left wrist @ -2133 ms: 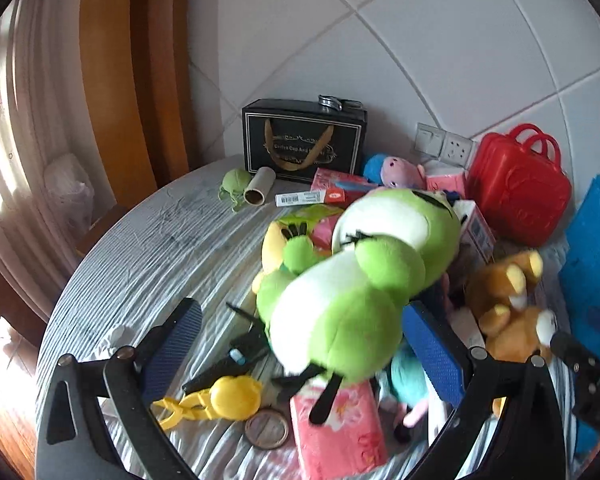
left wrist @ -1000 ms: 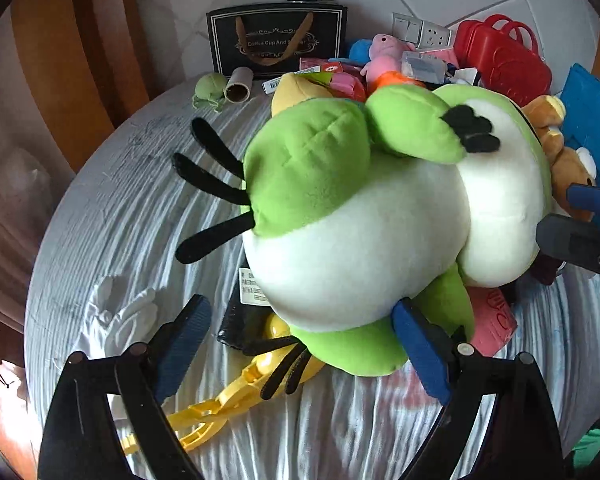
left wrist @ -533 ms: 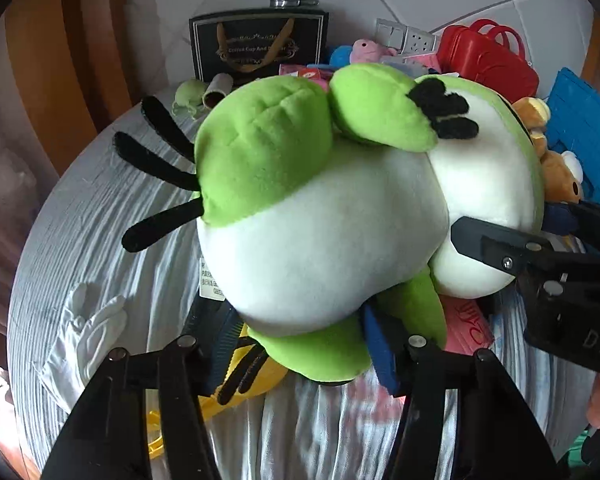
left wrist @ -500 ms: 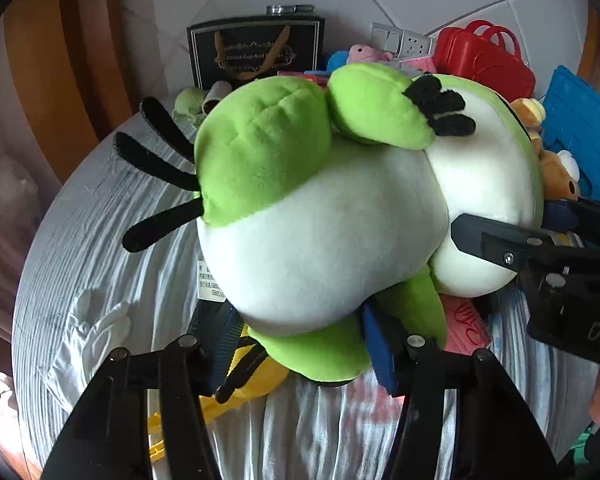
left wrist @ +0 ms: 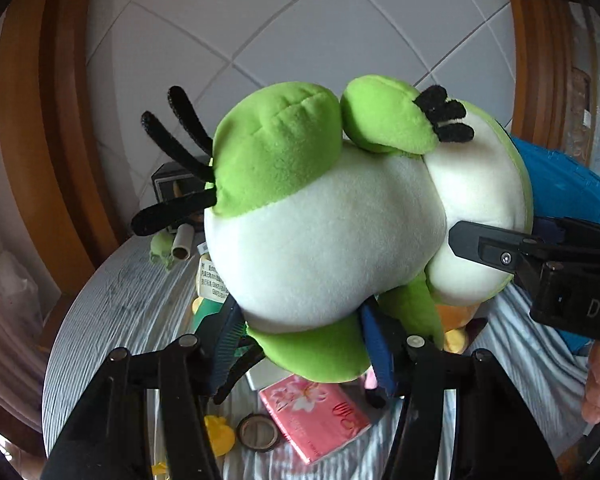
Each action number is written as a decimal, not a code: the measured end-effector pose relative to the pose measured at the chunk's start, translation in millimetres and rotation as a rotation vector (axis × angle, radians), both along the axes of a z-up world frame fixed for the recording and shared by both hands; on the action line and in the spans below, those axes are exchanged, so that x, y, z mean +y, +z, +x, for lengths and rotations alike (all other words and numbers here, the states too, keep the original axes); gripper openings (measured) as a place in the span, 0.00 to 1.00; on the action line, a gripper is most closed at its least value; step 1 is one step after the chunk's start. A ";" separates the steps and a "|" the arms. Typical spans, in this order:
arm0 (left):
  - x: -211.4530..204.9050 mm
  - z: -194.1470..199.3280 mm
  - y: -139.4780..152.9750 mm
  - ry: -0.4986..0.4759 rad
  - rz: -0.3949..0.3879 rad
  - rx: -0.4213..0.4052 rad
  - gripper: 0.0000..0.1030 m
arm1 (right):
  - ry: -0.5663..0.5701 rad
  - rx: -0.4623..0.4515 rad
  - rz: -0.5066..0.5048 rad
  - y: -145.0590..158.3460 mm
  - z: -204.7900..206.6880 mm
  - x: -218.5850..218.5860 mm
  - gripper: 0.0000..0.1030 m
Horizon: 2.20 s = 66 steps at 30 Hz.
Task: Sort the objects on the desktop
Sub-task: 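Lift the green frog plush with the left gripper over the blue crate, then open the left gripper to drop the frog plush into the crate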
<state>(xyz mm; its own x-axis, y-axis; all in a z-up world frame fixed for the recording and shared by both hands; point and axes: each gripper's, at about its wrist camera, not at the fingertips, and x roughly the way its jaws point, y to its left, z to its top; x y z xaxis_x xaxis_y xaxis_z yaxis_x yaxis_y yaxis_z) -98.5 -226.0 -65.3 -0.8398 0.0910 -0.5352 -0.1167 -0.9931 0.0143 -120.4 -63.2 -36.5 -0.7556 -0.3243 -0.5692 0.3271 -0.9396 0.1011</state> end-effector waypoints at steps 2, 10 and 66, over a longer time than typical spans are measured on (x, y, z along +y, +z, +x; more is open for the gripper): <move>24.7 -0.1 13.7 -0.027 0.000 0.030 0.54 | -0.030 0.042 0.003 15.1 7.9 23.1 0.60; 171.9 11.9 69.4 -0.163 0.008 0.176 0.54 | -0.150 0.195 0.008 71.0 36.7 165.1 0.60; 594.2 -137.7 137.0 -0.283 -0.157 -0.186 0.81 | -0.497 -0.070 0.171 117.1 -104.4 591.7 0.99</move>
